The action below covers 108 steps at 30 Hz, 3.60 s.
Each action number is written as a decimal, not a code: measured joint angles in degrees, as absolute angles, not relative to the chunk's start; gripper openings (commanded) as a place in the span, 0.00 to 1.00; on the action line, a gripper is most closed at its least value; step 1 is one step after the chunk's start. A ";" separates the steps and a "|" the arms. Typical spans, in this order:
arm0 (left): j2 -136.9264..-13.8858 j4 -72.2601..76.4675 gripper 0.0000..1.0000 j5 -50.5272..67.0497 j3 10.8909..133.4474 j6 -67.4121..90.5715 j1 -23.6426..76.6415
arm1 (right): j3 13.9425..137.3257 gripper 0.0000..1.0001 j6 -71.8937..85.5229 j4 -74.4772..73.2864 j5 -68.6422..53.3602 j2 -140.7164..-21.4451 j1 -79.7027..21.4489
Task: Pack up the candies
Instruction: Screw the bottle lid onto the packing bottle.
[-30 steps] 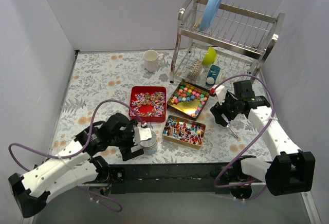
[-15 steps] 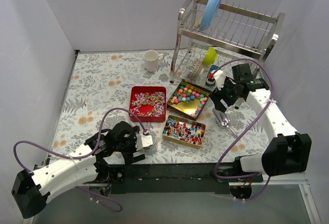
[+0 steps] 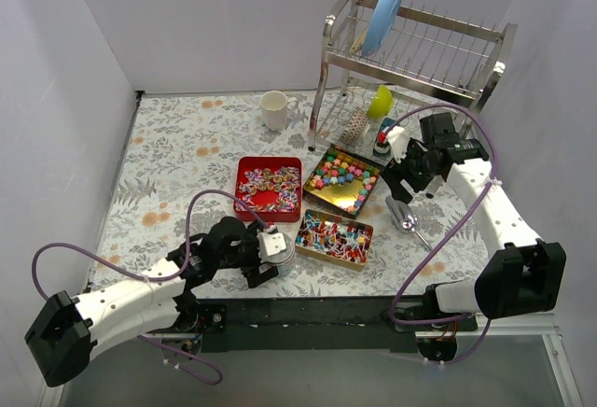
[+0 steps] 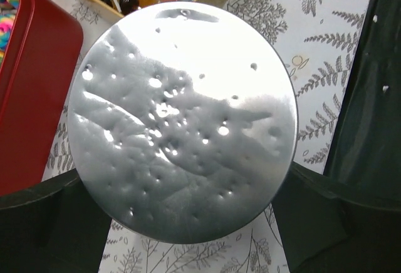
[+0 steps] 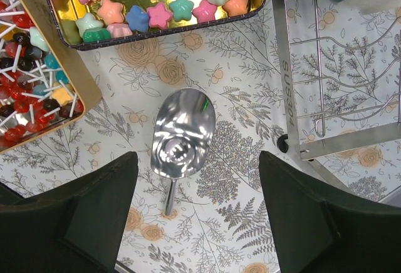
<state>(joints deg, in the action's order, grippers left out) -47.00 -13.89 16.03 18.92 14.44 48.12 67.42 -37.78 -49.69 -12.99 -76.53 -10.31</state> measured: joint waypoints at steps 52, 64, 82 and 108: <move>-50.30 8.29 0.98 22.94 12.88 18.44 46.78 | 74.94 0.74 -41.80 -39.92 -39.81 -92.16 -49.50; -44.80 4.12 0.98 20.32 12.47 16.93 46.54 | 67.16 0.74 -31.79 -25.41 -38.76 -91.05 -54.59; -43.62 -5.41 0.98 19.94 15.92 17.43 45.82 | 62.33 0.71 -30.65 -18.02 -31.81 -88.84 -57.87; -34.24 -36.91 0.98 10.26 32.36 17.80 45.71 | 70.15 0.75 -33.12 -30.02 -23.05 -86.87 -56.80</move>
